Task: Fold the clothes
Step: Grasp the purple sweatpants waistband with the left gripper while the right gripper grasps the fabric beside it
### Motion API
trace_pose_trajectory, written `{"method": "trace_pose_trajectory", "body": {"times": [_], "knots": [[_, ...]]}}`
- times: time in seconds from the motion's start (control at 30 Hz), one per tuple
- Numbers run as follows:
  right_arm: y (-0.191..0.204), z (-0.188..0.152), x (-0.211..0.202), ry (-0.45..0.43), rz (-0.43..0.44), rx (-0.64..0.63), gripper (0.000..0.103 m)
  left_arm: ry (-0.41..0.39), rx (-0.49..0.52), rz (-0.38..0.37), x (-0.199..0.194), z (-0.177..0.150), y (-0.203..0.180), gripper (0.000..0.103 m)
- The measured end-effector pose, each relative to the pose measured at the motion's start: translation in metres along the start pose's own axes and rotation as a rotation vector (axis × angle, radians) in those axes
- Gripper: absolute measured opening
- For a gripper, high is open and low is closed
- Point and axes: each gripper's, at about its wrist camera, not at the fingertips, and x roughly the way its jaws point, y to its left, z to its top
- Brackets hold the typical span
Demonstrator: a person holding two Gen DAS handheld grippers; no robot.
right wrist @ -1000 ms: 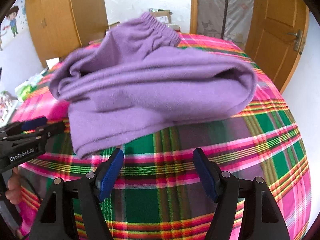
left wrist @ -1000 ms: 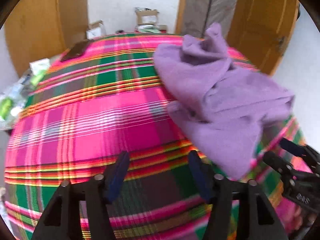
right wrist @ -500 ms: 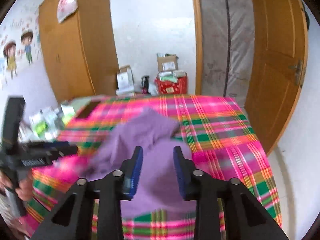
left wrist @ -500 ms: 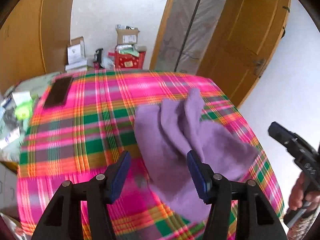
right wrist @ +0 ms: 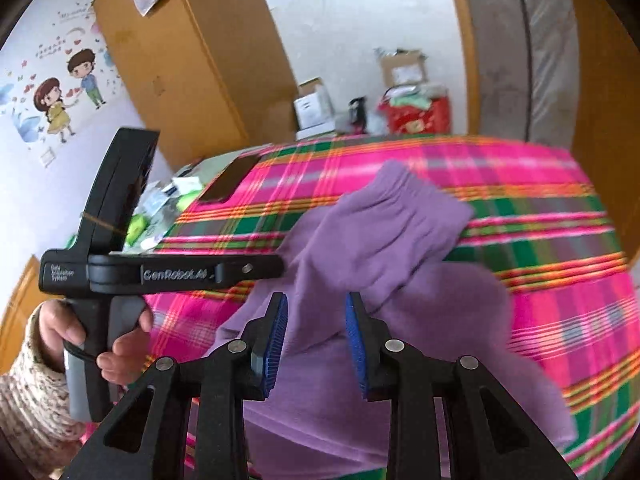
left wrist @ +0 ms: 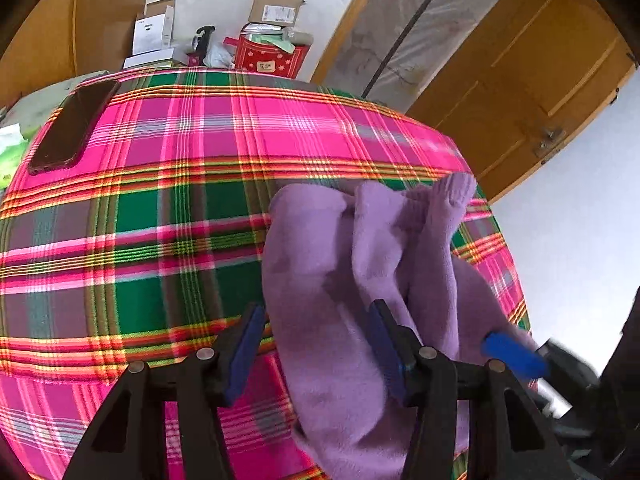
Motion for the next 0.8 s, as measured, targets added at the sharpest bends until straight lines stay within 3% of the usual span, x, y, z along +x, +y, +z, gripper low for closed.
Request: {"method": "trace_pose_trajectory", "body": {"times": [0.2, 0.43, 0.5, 0.63, 0.8], "knots": [[0.000, -0.003, 0.015, 0.020, 0.038, 0.020, 0.032, 0.031, -0.099, -0.071, 0.013, 0.011, 0.012, 0.054], [-0.006, -0.007, 0.025, 0.032, -0.068, 0.043, 0.031, 0.053, -0.133, -0.094, 0.021, 0.014, 0.007, 0.054], [-0.008, -0.010, 0.025, 0.037, -0.077, 0.050, 0.023, 0.054, -0.149, -0.110, 0.022, 0.016, 0.006, 0.054], [-0.009, -0.016, 0.024, 0.046, -0.071, 0.053, 0.022, 0.044, -0.169, -0.167, 0.018, 0.017, 0.000, 0.054], [-0.007, -0.020, 0.034, 0.064, -0.050, 0.053, 0.022, 0.082, -0.121, -0.127, 0.033, 0.018, -0.013, 0.054]]}}
